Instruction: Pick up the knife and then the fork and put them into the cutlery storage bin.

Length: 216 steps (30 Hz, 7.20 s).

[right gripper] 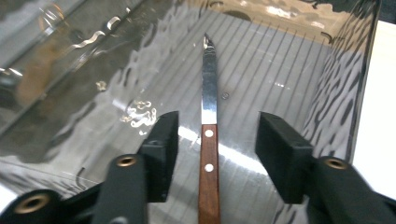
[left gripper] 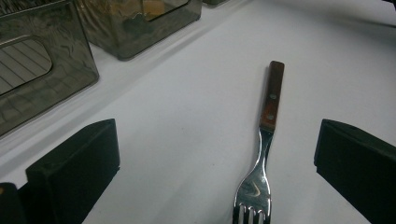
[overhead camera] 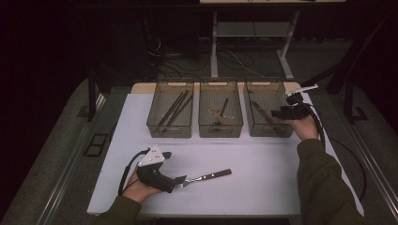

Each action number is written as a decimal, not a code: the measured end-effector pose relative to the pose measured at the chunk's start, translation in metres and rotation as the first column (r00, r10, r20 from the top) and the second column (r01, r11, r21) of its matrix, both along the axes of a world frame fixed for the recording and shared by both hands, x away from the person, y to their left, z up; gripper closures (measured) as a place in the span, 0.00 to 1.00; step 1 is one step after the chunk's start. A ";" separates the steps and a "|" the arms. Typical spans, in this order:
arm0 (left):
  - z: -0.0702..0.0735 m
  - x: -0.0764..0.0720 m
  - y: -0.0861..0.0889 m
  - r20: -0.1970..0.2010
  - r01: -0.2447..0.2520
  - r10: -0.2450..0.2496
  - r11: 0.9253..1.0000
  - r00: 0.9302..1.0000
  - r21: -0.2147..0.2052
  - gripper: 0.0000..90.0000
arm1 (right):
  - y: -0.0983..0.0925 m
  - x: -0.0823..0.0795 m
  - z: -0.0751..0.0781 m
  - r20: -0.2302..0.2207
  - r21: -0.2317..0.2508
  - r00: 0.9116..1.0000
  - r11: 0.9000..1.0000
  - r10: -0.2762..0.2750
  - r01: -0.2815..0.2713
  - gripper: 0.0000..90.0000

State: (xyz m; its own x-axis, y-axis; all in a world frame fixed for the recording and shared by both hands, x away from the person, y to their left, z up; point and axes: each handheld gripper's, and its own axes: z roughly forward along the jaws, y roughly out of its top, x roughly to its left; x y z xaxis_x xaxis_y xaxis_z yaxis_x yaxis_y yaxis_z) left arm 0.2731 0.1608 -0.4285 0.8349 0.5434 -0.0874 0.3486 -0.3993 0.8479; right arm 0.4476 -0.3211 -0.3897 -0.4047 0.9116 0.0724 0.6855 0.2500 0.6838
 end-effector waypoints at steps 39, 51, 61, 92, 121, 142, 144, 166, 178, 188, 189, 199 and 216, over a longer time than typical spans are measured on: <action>0.015 0.011 -0.022 -0.054 0.102 -0.102 0.995 0.993 0.009 0.29 | 0.036 -0.172 -0.041 0.176 0.191 0.931 0.917 0.319 -0.350 0.16; 0.007 0.016 -0.071 -0.149 0.287 -0.263 0.941 0.953 0.178 0.67 | 0.041 -0.185 -0.053 0.161 0.171 0.915 0.902 0.371 -0.396 0.16; -0.006 0.023 -0.089 -0.197 0.313 -0.268 0.914 0.943 0.256 0.77 | 0.042 -0.185 -0.053 0.158 0.166 0.911 0.899 0.381 -0.405 0.16; 0.001 0.023 -0.084 -0.173 0.402 -0.367 0.877 0.914 0.264 0.86 | 0.056 -0.180 -0.042 0.148 0.140 0.855 0.845 0.497 -0.516 0.16; 0.030 0.016 -0.128 -0.138 0.555 -0.540 0.780 0.830 0.289 0.86 | 0.143 -0.154 -0.032 -0.019 0.076 0.516 0.516 0.856 -0.853 0.61; 0.031 0.013 -0.124 -0.118 0.588 -0.579 0.764 0.807 0.266 0.84 | 0.146 -0.160 -0.030 -0.041 0.130 0.487 0.487 0.873 -0.863 0.84; 0.030 0.013 -0.120 -0.117 0.575 -0.566 0.775 0.816 0.262 0.77 | 0.143 -0.159 -0.029 -0.036 0.147 0.500 0.500 0.865 -0.854 0.84; 0.011 0.009 -0.014 -0.027 0.087 -0.088 0.996 0.996 -0.014 0.15 | 0.101 -0.146 -0.020 0.025 0.152 0.697 0.687 0.716 -0.711 0.84; -0.003 -0.001 -0.004 -0.054 -0.024 0.025 1.000 0.998 0.013 0.00 | 0.076 -0.135 -0.011 0.073 0.156 0.803 0.788 0.591 -0.595 0.84; -0.003 0.000 -0.004 -0.050 -0.051 0.053 0.998 0.997 0.037 0.01 | 0.058 -0.126 -0.001 0.115 0.182 0.857 0.837 0.503 -0.516 0.84; -0.003 -0.001 -0.004 -0.046 -0.051 0.053 0.998 0.998 0.040 0.04 | 0.056 -0.126 0.001 0.119 0.181 0.860 0.841 0.497 -0.510 0.84; -0.005 0.000 -0.005 -0.056 -0.068 0.071 0.997 0.996 0.045 0.00 | 0.034 -0.116 0.017 0.166 0.210 0.899 0.876 0.405 -0.433 0.84; -0.005 0.000 -0.006 -0.043 -0.067 0.068 0.997 0.997 0.029 0.00 | -0.002 -0.096 0.033 0.215 0.206 0.955 0.947 0.203 -0.247 0.84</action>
